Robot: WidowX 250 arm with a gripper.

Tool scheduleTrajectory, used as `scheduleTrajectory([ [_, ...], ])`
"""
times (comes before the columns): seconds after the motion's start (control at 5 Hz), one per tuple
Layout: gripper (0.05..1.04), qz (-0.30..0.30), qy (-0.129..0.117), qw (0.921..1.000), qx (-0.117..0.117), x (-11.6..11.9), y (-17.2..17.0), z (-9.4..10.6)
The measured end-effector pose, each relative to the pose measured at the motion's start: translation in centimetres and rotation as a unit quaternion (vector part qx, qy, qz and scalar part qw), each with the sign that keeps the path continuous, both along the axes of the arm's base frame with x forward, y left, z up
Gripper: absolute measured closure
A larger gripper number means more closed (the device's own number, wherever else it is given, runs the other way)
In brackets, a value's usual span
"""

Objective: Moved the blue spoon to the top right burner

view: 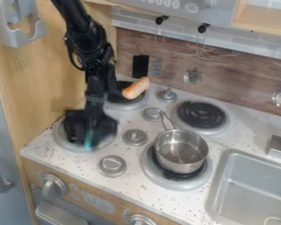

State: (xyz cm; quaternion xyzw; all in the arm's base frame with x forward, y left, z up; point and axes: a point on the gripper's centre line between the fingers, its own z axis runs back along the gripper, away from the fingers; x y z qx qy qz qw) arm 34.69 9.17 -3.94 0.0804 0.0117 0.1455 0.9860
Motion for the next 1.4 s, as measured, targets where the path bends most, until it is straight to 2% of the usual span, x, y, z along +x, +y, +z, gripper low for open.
scheduleTrajectory([
  [0.2,0.797,-0.070,-0.046,0.9964,-0.011,1.1,-4.3,4.4],
  [0.4,0.797,-0.147,-0.045,0.9878,-0.027,1.3,-8.1,5.4],
  [0.6,0.797,-0.216,-0.072,0.9734,-0.026,3.6,-11.6,7.3],
  [0.8,0.797,-0.245,-0.083,0.9655,-0.028,6.1,-13.2,6.8],
  [1.0,0.797,-0.241,-0.085,0.9664,-0.024,8.7,-13.5,5.4],
  [1.2,0.797,-0.229,-0.087,0.9695,-0.001,11.2,-13.1,3.7],
  [1.4,0.797,-0.219,-0.102,0.9703,0.011,13.3,-13.0,2.5],
])
